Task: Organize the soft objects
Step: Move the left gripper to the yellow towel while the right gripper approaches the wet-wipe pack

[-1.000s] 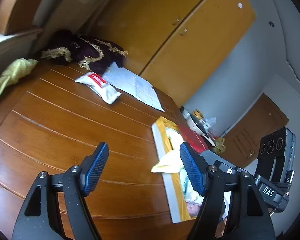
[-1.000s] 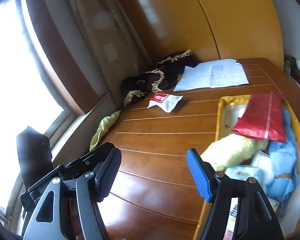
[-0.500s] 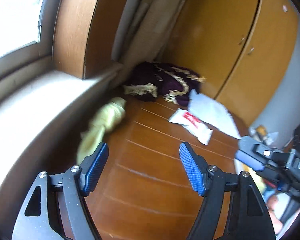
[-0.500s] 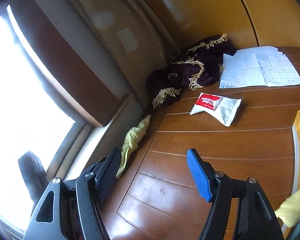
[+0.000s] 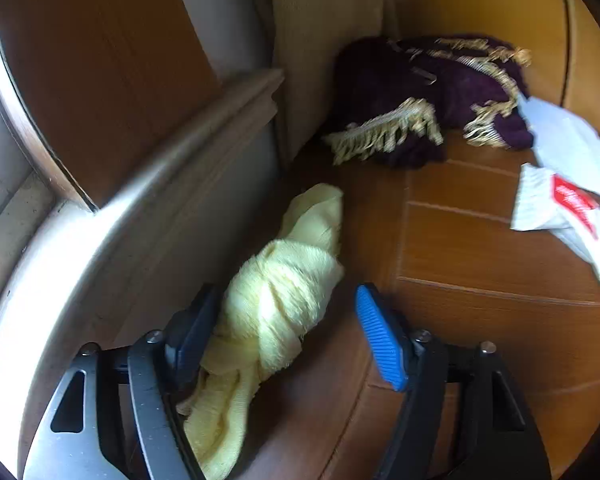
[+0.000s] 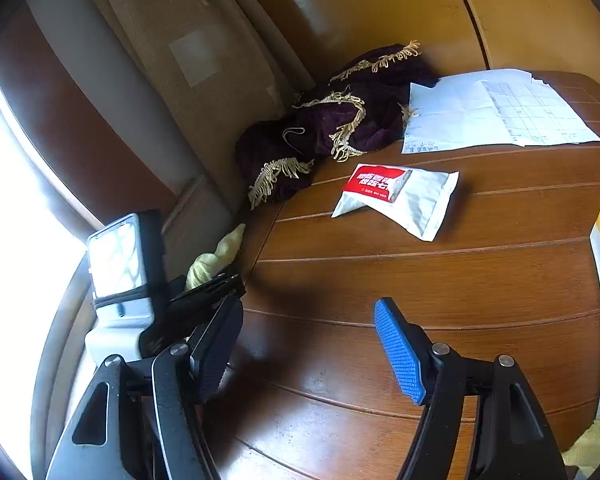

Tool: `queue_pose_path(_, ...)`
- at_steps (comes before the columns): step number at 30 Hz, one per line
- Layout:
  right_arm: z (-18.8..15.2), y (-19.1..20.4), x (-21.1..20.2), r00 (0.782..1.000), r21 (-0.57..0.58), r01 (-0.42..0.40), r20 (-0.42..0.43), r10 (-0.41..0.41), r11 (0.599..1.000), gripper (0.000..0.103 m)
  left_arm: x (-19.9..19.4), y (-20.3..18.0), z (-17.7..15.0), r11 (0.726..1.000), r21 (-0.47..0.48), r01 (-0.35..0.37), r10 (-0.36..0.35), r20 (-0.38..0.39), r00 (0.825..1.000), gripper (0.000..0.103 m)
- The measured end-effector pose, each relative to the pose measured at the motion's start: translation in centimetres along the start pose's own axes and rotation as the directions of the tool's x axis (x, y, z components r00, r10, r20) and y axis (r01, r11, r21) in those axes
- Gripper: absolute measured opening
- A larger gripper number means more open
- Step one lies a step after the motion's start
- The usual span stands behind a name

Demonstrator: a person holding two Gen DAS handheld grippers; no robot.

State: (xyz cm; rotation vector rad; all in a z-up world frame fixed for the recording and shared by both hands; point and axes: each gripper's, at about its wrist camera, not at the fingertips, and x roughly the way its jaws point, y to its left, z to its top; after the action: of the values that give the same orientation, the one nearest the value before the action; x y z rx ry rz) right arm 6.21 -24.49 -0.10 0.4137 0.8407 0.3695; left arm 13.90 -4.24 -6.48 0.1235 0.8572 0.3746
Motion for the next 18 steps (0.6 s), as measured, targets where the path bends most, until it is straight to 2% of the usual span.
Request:
queue_pose_path(1, -0.1, 0.0, 0.2, 1.0, -0.002, 0.002, -0.007, -0.002, 1.0, 0.071, 0.4, 0.1, -0.1, 1.0, -0.006, -0.021, 0.021, -0.009, 1.0, 0.047)
queue_pose_path(2, -0.2, 0.0, 0.4, 1.0, -0.002, 0.002, -0.013, -0.002, 1.0, 0.071, 0.5, 0.4, 0.0, 1.0, -0.022, -0.017, 0.017, -0.008, 1.0, 0.044)
queue_pose_path(3, -0.2, -0.1, 0.5, 1.0, -0.002, 0.001, -0.017, -0.001, 1.0, 0.071, 0.4, 1.0, -0.1, 0.998, -0.052, 0.017, -0.017, -0.002, 1.0, 0.043)
queue_pose_path(5, -0.3, 0.0, 0.8, 1.0, -0.008, 0.004, -0.02, -0.004, 1.0, 0.071, -0.4, 1.9, -0.5, 0.985, -0.099, 0.14, -0.141, -0.008, 0.99, 0.041)
queue_pose_path(8, -0.1, -0.1, 0.9, 1.0, -0.004, -0.014, -0.028, 0.013, 1.0, 0.071, -2.4, 2.4, -1.8, 0.942, -0.15, 0.3, -0.303, 0.007, 0.953, 0.041)
queue_pose_path(11, 0.2, -0.8, 0.7, 0.998, 0.013, -0.049, -0.047, 0.05, 0.999, 0.07, -4.1, 2.8, -3.2, 0.881, -0.197, 0.431, -0.44, 0.0, 0.898, 0.041)
queue_pose_path(13, 0.7, -1.5, 0.4, 0.997, 0.047, -0.057, -0.05, 0.06, 0.997, 0.07, -4.7, 2.6, -3.7, 0.866, -0.198, 0.459, -0.47, -0.008, 0.883, 0.041)
queue_pose_path(15, 1.4, -1.5, 0.2, 0.998, 0.077, -0.032, -0.049, 0.036, 0.997, 0.07, -5.6, 2.5, -3.9, 0.867, -0.172, 0.468, -0.474, 0.011, 0.881, 0.041)
queue_pose_path(18, 3.7, -0.8, 0.4, 0.997, 0.094, 0.062, -0.041, -0.058, 0.994, 0.07, -5.9, 2.8, -3.5, 0.848, -0.181, 0.499, -0.5, 0.041, 0.865, 0.041)
